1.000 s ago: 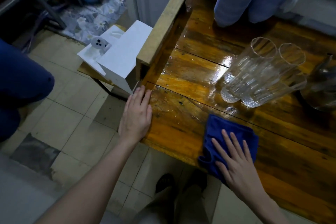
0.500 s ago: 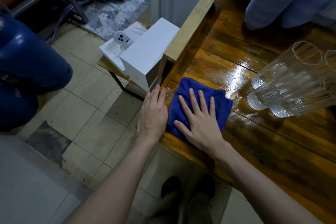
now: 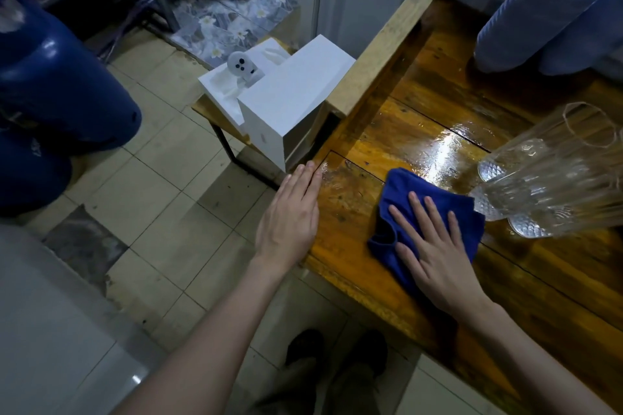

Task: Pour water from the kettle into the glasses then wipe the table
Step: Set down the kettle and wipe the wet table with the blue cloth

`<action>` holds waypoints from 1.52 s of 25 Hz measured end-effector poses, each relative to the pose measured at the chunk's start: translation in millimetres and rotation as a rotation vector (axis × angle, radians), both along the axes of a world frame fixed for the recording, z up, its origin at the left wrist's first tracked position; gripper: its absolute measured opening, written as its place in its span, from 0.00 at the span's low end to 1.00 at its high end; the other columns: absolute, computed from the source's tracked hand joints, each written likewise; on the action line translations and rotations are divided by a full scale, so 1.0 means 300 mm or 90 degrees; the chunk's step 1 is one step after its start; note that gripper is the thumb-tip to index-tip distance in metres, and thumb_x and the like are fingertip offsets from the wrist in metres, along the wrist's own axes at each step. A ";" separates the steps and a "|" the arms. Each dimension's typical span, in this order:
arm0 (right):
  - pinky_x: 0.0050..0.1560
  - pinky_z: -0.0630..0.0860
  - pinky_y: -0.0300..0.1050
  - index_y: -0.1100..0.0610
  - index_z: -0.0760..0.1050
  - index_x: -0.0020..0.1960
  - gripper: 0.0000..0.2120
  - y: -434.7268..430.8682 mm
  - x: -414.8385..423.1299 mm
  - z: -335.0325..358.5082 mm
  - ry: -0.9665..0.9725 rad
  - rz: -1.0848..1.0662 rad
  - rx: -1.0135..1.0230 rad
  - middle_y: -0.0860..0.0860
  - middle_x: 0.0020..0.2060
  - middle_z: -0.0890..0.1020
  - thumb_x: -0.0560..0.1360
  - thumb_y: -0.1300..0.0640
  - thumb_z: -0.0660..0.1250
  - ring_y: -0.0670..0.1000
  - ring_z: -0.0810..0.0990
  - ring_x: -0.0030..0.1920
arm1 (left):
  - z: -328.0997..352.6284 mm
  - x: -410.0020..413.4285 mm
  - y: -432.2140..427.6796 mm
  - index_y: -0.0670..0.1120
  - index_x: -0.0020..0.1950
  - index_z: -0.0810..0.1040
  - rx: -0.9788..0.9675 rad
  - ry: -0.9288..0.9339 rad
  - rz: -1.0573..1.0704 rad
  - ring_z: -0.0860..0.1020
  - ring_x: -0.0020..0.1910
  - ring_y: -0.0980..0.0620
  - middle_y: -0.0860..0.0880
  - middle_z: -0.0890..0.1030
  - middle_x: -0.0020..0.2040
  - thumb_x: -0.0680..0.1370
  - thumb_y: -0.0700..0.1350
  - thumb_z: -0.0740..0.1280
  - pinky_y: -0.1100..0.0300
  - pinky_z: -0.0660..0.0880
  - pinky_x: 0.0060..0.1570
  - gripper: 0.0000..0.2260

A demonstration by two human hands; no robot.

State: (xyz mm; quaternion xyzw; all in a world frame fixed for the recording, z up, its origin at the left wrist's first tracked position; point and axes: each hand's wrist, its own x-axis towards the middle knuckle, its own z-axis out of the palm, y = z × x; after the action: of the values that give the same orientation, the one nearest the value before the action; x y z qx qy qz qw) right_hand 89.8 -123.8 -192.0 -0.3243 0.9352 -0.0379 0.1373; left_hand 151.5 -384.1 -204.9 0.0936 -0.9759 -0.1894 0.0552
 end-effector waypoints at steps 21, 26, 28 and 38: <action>0.75 0.41 0.60 0.42 0.47 0.79 0.28 -0.035 0.115 -0.025 0.036 -0.002 -0.047 0.49 0.80 0.46 0.81 0.37 0.41 0.52 0.41 0.79 | 0.020 -0.001 0.005 0.41 0.72 0.66 -0.029 0.002 -0.004 0.63 0.74 0.45 0.42 0.65 0.74 0.82 0.47 0.52 0.46 0.57 0.75 0.21; 0.75 0.43 0.60 0.44 0.48 0.79 0.31 0.079 0.152 -0.023 0.062 -0.136 -0.031 0.51 0.80 0.48 0.80 0.34 0.43 0.53 0.43 0.79 | 0.038 -0.128 0.081 0.45 0.76 0.61 -0.084 -0.047 -0.106 0.56 0.77 0.48 0.44 0.59 0.78 0.82 0.54 0.52 0.48 0.48 0.76 0.25; 0.74 0.45 0.61 0.46 0.48 0.80 0.31 0.045 0.122 -0.028 0.071 -0.142 -0.032 0.52 0.80 0.48 0.80 0.34 0.43 0.54 0.43 0.79 | 0.024 -0.147 0.107 0.46 0.77 0.58 -0.081 -0.046 -0.087 0.54 0.78 0.49 0.46 0.58 0.78 0.82 0.54 0.50 0.49 0.47 0.77 0.25; 0.76 0.39 0.61 0.48 0.46 0.80 0.31 -0.208 -0.232 -0.051 0.073 -0.267 -0.070 0.58 0.79 0.46 0.80 0.38 0.42 0.60 0.42 0.78 | 0.010 -0.150 0.109 0.47 0.77 0.59 -0.076 -0.039 -0.071 0.55 0.78 0.52 0.47 0.58 0.78 0.81 0.54 0.51 0.51 0.49 0.77 0.25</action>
State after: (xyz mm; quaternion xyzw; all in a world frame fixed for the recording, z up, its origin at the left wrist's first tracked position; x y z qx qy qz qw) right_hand 20.1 -186.2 -207.4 -0.1316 0.9849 -0.0977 0.0550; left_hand 106.4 -351.4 -201.8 0.0414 -0.9903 -0.1310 0.0198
